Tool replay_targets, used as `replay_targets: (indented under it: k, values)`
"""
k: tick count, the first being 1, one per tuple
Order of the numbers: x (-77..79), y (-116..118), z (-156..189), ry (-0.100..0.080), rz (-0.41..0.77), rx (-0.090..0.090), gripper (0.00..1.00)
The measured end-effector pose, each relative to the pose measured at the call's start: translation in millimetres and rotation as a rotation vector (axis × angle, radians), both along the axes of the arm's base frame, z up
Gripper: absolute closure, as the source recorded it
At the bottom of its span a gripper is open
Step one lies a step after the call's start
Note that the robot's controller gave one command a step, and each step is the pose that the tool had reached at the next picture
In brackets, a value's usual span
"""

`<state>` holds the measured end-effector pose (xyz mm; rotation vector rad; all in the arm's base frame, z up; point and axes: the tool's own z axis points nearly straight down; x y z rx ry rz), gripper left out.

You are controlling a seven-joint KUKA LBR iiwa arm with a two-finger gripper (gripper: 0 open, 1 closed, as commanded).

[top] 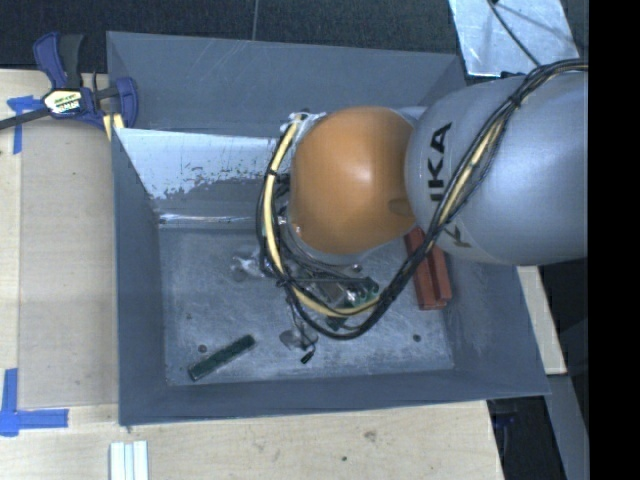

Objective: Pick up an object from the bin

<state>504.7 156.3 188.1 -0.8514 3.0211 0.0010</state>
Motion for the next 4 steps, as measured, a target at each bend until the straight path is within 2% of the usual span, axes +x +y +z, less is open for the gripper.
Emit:
replay_targets:
  k: [1,2,4]
  values:
    - [-11.1,41,-122,0.005,0.165,-0.001,0.00]
    - [-8.7,40,-117,-0.001,0.159,0.001,1.00]
    - [6.5,46,85,-0.010,0.228,0.002,1.00]
